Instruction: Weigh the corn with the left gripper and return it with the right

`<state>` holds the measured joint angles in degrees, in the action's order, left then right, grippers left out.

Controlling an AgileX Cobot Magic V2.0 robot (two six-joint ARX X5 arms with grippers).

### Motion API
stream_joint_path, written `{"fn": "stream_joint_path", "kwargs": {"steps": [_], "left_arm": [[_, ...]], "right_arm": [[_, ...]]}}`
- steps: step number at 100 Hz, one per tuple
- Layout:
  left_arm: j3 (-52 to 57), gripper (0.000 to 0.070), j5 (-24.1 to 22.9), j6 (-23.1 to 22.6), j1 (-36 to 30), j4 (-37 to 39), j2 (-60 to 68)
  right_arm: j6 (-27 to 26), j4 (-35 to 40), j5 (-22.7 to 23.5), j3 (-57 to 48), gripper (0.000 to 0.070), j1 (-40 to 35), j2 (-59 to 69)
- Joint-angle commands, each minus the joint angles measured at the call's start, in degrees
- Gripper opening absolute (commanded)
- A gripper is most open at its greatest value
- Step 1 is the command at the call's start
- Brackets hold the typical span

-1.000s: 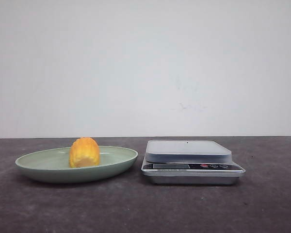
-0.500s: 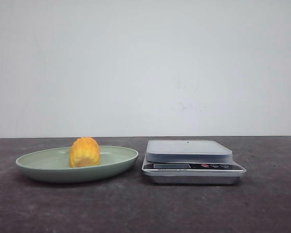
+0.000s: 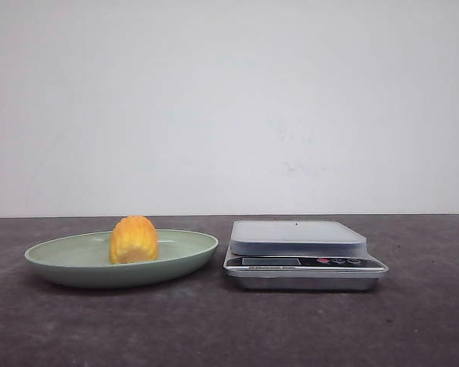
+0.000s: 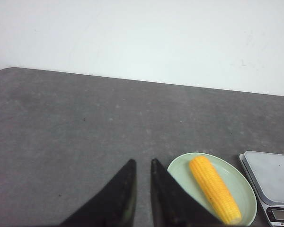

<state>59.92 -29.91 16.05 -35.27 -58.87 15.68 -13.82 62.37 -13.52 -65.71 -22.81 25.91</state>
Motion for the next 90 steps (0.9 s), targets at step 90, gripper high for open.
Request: {"fn": "stream_joint_path", "kwargs": {"steps": [90], "left_arm": [[-43.4, 0.0012, 21.2, -4.7, 30.0, 41.0, -15.5]], "right_arm": [[-0.8, -0.6, 0.0, -0.6, 0.0006, -0.2, 0.2]]}}
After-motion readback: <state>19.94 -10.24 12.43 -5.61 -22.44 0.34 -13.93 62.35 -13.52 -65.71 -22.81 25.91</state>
